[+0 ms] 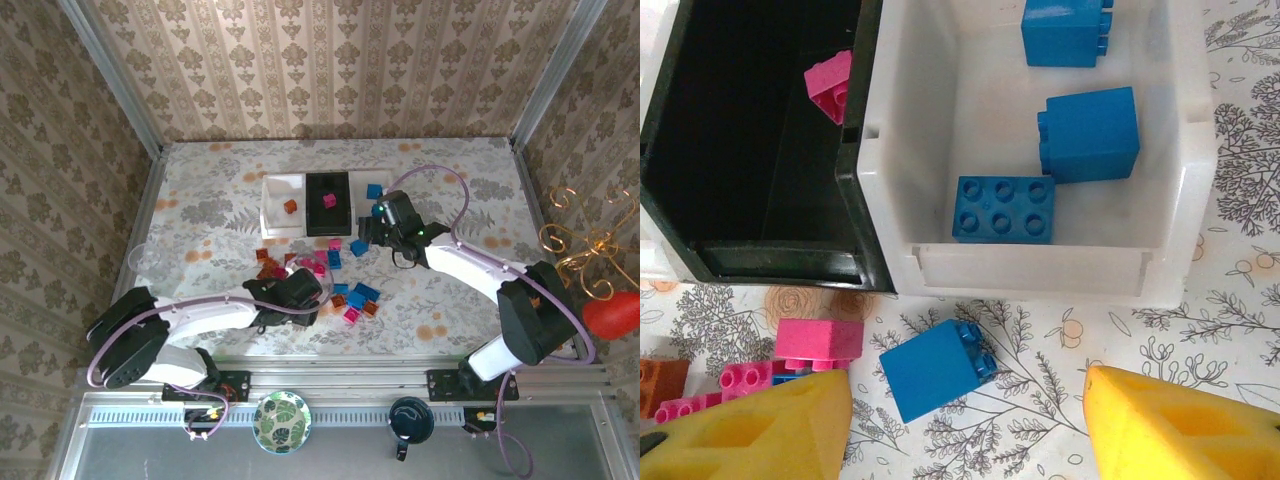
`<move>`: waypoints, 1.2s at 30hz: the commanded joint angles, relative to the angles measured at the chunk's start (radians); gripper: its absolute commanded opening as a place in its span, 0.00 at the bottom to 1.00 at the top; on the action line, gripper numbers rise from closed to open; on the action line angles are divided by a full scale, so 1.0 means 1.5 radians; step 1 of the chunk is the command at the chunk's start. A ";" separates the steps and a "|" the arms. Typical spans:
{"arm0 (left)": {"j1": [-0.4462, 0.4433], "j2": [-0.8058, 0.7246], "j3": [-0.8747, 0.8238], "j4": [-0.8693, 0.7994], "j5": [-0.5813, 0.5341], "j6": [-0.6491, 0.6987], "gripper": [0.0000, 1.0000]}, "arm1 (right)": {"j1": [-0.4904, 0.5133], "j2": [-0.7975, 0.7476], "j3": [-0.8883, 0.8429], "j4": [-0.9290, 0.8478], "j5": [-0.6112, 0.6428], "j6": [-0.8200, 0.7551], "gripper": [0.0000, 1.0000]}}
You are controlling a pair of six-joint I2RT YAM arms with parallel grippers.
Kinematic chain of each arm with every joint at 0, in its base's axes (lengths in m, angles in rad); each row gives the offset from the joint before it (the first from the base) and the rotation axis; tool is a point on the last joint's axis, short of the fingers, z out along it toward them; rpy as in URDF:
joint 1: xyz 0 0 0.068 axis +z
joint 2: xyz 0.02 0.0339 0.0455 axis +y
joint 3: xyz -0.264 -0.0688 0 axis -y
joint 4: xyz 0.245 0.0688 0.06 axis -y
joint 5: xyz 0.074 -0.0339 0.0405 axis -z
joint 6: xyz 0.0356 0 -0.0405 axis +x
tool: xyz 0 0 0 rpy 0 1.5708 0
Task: Sort the legos into containers by color
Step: Pick up the lego from the middle-left of the table, then place the lego in the container.
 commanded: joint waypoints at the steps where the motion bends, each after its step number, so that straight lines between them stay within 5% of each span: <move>1: -0.007 0.015 0.007 -0.020 -0.019 0.008 0.58 | -0.005 -0.021 -0.010 0.015 0.021 0.011 0.64; 14: -0.019 0.022 0.010 -0.032 -0.018 -0.003 0.62 | -0.009 -0.021 -0.014 0.019 0.018 0.014 0.65; 20: -0.026 0.015 0.006 -0.036 -0.017 -0.009 0.43 | -0.009 -0.014 -0.012 0.017 0.017 0.015 0.65; 25: -0.020 -0.029 0.035 -0.054 -0.030 0.003 0.37 | -0.010 -0.017 -0.014 0.016 0.017 0.018 0.65; 31: 0.113 -0.105 0.113 -0.022 0.019 0.073 0.38 | -0.010 -0.029 -0.024 0.017 0.016 0.025 0.65; 36: 0.232 -0.030 0.216 0.028 0.057 0.120 0.39 | -0.010 -0.040 -0.031 0.006 0.013 0.028 0.65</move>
